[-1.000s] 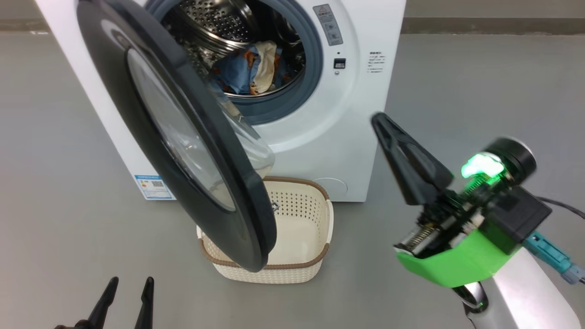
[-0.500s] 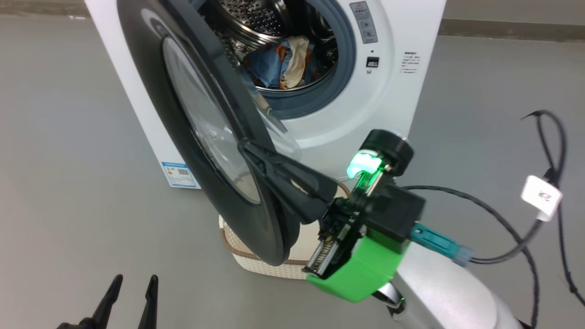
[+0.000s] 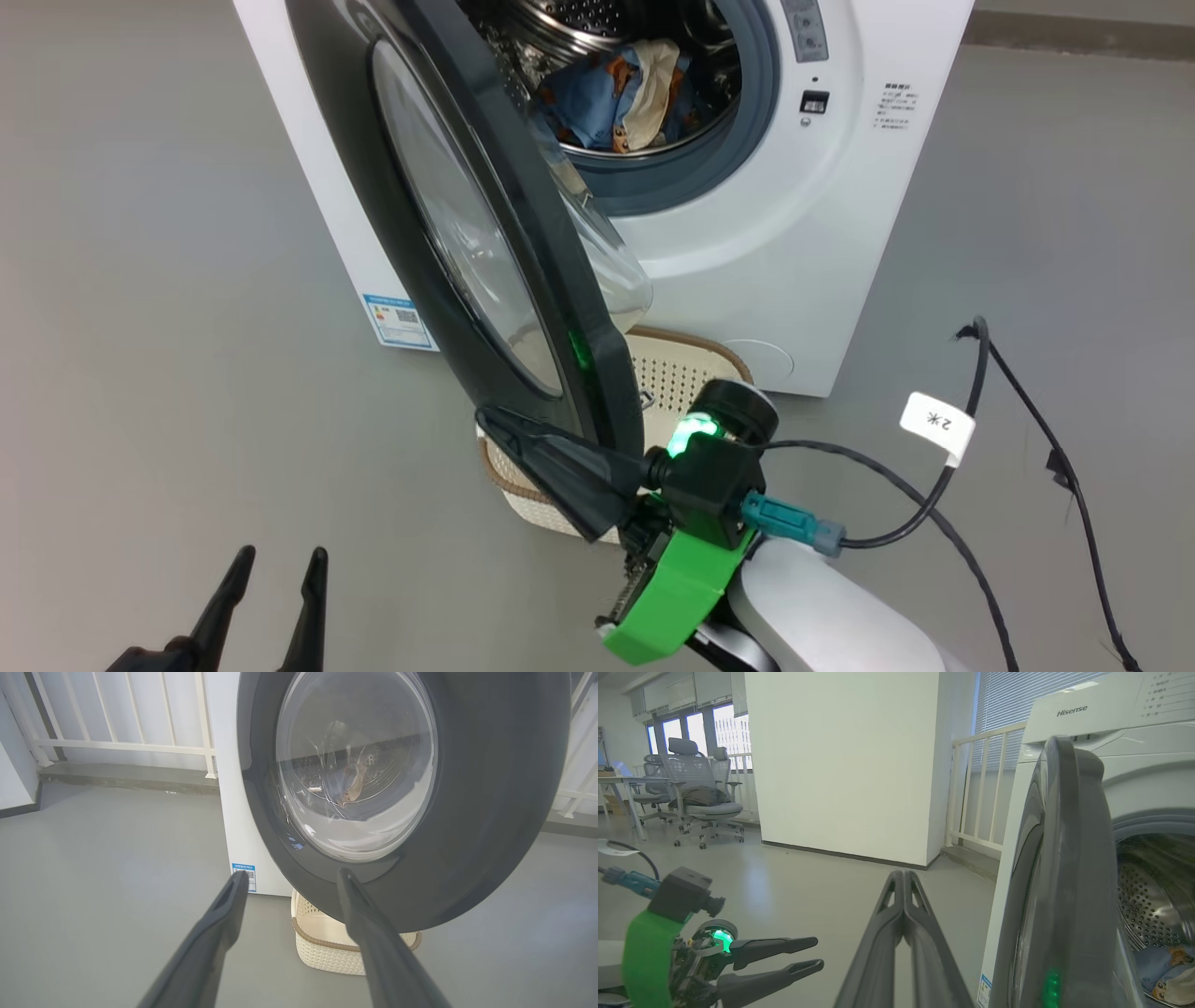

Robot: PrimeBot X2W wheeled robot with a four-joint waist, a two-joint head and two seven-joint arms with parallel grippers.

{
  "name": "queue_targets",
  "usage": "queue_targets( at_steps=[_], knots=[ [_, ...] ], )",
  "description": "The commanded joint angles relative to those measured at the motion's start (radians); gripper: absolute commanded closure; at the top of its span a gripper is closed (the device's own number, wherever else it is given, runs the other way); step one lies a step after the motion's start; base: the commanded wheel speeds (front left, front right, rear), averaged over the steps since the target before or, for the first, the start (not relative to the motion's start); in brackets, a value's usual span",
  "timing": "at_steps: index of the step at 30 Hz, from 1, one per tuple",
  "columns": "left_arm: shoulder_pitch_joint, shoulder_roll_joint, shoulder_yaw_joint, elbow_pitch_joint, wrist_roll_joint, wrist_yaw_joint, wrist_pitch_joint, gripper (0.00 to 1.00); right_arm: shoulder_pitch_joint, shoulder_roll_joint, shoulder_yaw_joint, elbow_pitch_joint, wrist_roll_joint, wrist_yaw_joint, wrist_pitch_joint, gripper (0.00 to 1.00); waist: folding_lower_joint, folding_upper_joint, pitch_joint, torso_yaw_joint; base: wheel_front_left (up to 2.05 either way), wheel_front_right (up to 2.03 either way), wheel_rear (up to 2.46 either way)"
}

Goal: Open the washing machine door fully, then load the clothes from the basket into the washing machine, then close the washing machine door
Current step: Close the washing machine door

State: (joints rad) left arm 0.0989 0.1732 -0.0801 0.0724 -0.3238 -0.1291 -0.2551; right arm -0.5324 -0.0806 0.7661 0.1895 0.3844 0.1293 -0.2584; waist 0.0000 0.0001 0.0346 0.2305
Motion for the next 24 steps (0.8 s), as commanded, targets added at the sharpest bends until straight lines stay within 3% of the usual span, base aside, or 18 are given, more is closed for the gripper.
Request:
queue_targets(
  at_steps=[1, 24],
  knots=[
    [-0.055, 0.017, 0.037, -0.029, -0.005, -0.002, -0.007, 0.00, 0.010, 0.028, 0.010, -0.015, 0.020, 0.001, -0.003, 1.00, 0.0000, -0.0001, 0.010, -0.002, 0.00, 0.00, 0.00],
    [-0.101, 0.017, 0.018, -0.050, -0.010, -0.002, -0.007, 0.00, 0.055, 0.030, -0.047, 0.103, 0.073, 0.001, -0.003, 1.00, 0.0000, -0.0001, 0.083, 0.005, 0.00, 0.00, 0.00]
  ],
)
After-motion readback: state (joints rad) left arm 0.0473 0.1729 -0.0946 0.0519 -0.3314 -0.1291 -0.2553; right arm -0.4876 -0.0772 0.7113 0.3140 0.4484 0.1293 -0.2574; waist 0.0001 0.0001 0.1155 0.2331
